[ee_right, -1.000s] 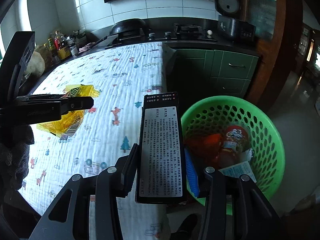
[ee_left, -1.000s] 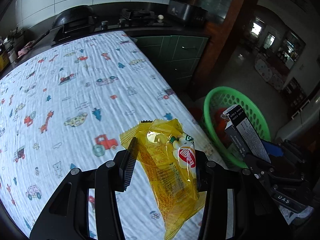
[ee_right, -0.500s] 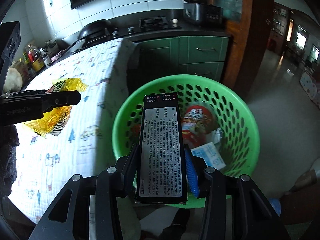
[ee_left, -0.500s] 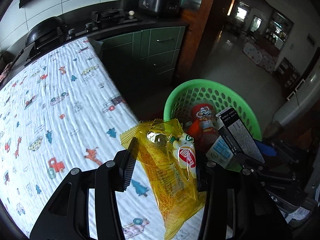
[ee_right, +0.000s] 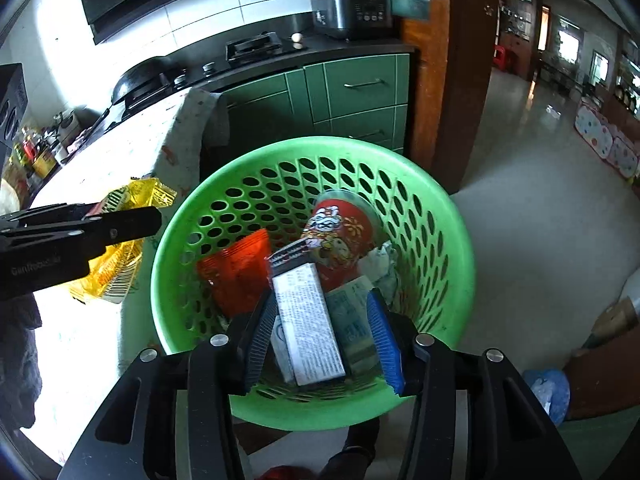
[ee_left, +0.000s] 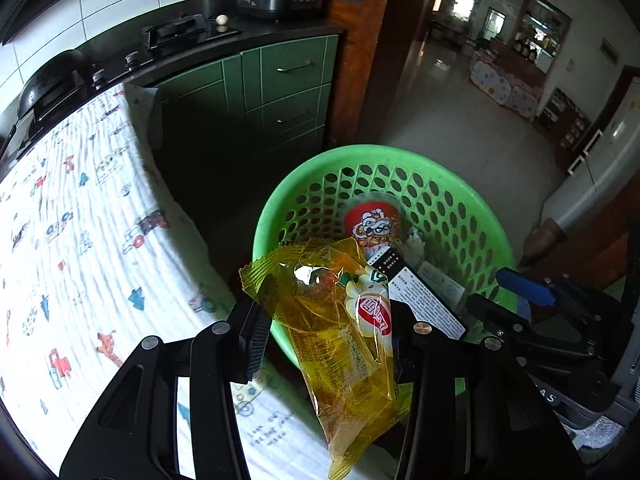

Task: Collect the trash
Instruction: 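Release the black box into the basket with the right tool while the left tool releases the yellow bag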

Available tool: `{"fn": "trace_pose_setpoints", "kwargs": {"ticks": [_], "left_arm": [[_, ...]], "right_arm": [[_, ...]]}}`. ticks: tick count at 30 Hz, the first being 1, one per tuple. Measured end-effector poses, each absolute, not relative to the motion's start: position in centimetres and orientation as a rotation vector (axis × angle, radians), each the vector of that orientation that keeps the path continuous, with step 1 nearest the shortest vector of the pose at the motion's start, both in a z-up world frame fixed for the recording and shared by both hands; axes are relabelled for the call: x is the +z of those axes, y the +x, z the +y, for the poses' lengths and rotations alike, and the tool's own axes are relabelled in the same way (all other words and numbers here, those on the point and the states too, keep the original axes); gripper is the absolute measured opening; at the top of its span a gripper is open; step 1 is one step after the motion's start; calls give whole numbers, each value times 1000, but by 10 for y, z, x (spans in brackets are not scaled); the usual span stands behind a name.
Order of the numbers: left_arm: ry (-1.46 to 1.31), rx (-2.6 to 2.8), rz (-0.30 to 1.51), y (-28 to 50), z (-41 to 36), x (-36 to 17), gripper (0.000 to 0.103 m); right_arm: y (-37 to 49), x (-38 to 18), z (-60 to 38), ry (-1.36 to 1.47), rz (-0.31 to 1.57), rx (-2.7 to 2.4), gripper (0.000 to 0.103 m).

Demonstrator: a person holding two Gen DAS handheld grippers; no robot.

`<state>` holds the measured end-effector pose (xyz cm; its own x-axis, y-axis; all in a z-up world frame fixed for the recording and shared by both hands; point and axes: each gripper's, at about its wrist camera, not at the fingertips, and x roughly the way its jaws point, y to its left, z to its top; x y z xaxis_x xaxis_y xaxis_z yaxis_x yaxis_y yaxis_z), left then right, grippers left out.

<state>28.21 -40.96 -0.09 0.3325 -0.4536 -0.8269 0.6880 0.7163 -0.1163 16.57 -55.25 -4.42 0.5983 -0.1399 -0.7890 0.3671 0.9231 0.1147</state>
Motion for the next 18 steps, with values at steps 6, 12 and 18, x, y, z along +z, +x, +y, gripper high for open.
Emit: {"fn": "trace_pose_setpoints", "kwargs": {"ticks": [6,12,18], "left_arm": [[272,-781,987,279,-420,-10,46],[255,-804,993,277,-428,-15,55],[254,-830,969,269,-431,-14,70]], "right_arm": [[153,-42,-559,284,865,-330,59],[138,-39,-561,284,845,-348,69],[129,-37,-558,304,820,-354,76]]}}
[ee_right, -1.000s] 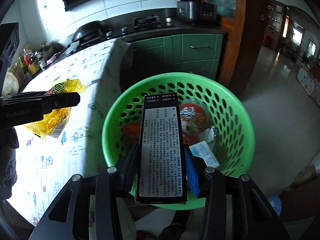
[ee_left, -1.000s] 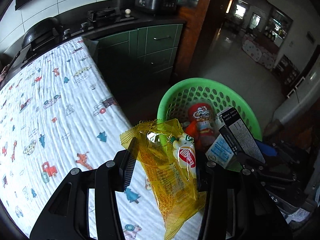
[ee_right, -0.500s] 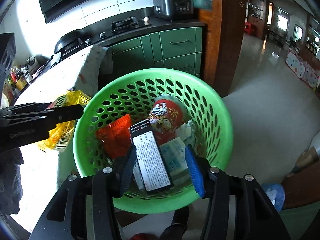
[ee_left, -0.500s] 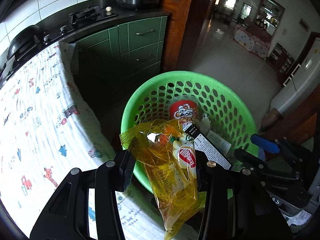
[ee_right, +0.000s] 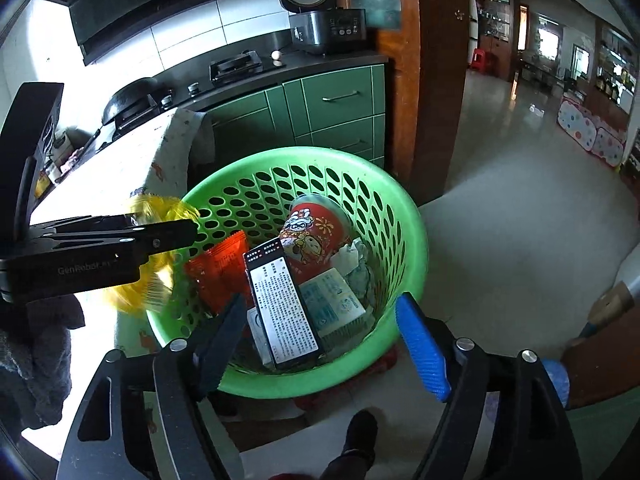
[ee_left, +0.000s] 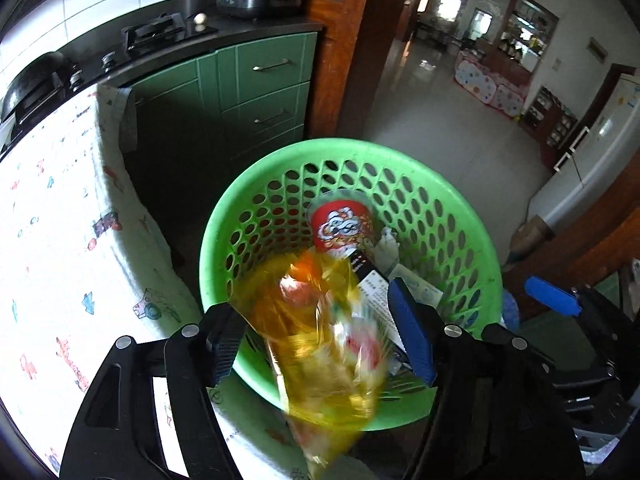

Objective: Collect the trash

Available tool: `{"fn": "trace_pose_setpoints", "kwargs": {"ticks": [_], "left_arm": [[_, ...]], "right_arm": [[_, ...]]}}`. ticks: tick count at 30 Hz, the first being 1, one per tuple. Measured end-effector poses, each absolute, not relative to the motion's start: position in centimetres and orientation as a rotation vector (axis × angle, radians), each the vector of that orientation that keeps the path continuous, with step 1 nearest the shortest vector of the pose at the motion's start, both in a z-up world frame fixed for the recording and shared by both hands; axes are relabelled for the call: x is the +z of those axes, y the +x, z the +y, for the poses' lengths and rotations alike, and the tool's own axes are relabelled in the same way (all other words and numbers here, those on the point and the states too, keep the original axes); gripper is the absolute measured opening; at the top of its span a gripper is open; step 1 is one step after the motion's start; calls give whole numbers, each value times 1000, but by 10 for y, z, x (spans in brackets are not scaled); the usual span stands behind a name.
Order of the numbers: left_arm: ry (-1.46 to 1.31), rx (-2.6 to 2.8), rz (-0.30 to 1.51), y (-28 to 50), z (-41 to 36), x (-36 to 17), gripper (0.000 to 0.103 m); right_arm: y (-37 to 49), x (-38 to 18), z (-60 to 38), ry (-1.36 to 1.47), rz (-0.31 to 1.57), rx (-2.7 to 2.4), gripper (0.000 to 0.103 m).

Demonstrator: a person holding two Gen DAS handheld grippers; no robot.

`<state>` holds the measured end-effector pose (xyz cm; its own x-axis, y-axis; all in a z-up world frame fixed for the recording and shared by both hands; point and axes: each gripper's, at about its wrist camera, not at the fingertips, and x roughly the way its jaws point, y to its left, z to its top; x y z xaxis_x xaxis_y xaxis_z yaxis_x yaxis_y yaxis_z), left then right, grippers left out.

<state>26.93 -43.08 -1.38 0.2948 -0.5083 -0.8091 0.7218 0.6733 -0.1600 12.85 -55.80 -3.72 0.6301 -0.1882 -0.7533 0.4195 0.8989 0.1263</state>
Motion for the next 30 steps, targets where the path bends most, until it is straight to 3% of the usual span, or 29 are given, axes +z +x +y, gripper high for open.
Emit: {"fn": "trace_pose_setpoints", "kwargs": {"ticks": [2,11,23,30], "left_arm": [[261,-829,960,267,-431,-12,80],[238,-822,920,257,-406,5,89],[263,-738,799,222,-340,29,92],[250,-684,749,198,-298,40,95]], "right_arm": [[125,-36,-556,298,816,-360,77],[107,-28,-543,334,773,-359,82],[80,-14,-503,277,748,-372,93],[63,-10,-484,283,740,-354,93]]}}
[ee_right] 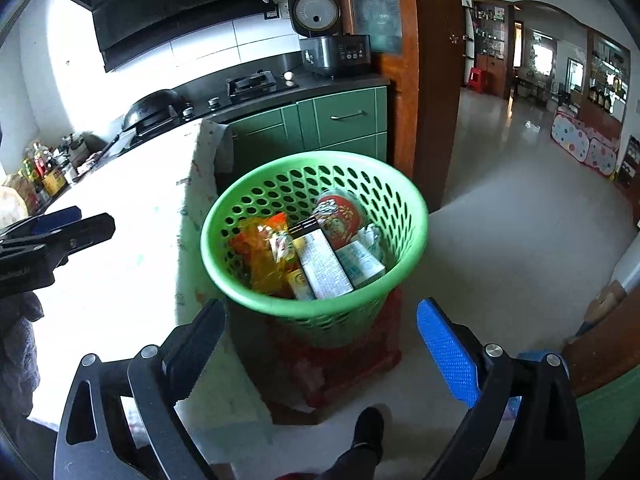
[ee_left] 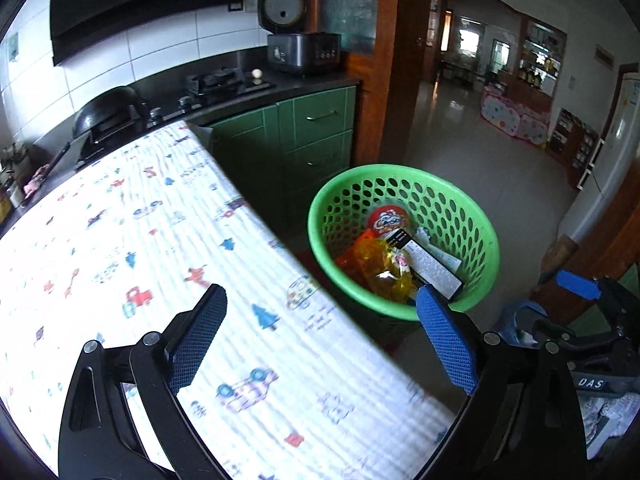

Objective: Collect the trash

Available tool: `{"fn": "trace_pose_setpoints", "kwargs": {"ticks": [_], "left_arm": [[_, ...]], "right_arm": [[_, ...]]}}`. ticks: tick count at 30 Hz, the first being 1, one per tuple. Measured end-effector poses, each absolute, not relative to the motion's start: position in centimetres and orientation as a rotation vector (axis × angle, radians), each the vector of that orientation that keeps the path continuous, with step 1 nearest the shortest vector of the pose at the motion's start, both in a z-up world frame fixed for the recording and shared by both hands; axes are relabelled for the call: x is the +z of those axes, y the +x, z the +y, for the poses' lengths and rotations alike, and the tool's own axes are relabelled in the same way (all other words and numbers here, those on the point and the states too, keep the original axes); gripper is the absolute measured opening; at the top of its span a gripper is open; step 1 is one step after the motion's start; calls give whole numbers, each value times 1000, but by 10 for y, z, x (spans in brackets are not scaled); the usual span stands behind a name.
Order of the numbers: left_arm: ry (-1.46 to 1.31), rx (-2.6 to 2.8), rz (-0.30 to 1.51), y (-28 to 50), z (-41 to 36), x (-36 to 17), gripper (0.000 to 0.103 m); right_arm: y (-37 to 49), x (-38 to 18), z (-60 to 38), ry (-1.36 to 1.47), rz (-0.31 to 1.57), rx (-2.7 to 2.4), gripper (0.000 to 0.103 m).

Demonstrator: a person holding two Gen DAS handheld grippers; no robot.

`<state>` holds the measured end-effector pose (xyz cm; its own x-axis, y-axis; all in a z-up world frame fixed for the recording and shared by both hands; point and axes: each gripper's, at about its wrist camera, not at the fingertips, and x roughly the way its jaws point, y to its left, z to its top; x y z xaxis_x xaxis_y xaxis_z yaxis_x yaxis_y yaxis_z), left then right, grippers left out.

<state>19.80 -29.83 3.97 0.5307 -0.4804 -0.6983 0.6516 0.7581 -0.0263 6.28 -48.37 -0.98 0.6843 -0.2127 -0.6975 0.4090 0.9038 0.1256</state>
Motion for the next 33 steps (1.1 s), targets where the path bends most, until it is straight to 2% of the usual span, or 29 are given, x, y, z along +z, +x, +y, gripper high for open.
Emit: {"fn": "trace_pose_setpoints", "kwargs": {"ticks": [33], "left_arm": [[125,-441,618,88,-137,32,98]], "right_arm": [[-7,5,-362,194,663,-213,96]]}}
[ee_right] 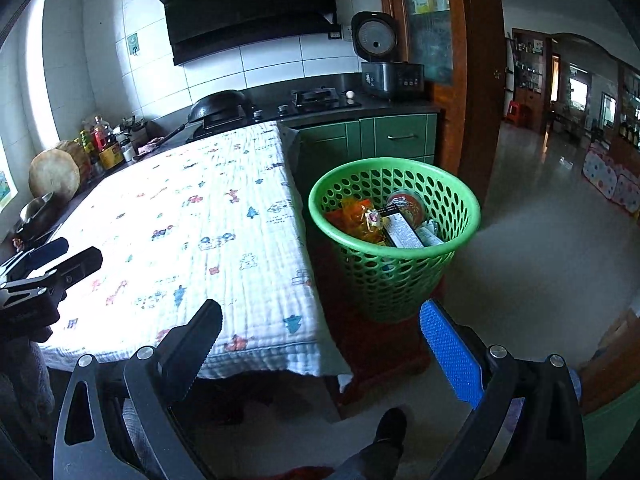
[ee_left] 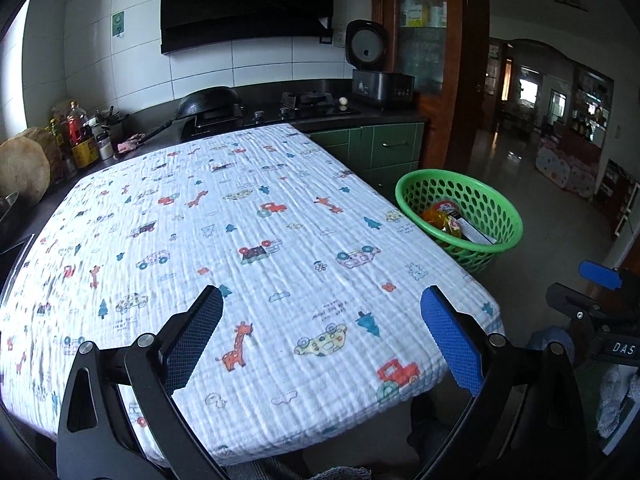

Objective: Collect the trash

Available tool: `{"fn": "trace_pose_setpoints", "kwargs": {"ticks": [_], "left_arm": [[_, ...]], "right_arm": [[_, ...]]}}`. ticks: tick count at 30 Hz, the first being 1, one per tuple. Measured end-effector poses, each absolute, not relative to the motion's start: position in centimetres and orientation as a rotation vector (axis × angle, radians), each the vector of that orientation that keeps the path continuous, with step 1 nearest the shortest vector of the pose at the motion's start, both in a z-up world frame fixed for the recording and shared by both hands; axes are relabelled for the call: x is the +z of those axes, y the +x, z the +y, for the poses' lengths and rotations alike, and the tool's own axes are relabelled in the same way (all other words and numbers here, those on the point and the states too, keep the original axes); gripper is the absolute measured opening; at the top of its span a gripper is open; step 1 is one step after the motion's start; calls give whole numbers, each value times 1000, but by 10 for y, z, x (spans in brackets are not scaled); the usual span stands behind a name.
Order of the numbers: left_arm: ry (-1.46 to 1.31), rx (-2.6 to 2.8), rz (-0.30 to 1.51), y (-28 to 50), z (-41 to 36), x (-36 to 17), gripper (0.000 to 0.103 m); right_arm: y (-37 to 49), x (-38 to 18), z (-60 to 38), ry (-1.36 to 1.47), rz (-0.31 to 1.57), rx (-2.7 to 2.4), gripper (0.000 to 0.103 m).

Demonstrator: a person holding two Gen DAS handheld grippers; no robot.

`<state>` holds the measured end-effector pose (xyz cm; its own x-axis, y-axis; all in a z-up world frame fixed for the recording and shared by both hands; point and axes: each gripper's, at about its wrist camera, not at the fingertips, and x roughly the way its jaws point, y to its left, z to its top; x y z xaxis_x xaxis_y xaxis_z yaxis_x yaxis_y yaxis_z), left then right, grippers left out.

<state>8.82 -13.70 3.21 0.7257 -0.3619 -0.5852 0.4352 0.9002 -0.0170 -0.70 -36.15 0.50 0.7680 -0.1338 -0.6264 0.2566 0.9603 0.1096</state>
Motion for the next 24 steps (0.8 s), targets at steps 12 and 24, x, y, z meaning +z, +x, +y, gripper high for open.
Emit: {"fn": "trace_pose_setpoints", "kwargs": {"ticks": [12,24], "left_arm": [[97,-393,617,74,-112,24,98],[133,-367,605,68,-114,22,98]], "right_arm": [[-16,8,-343,140,653,-212,96],[-17,5,-342,133,665,-221,96]]}}
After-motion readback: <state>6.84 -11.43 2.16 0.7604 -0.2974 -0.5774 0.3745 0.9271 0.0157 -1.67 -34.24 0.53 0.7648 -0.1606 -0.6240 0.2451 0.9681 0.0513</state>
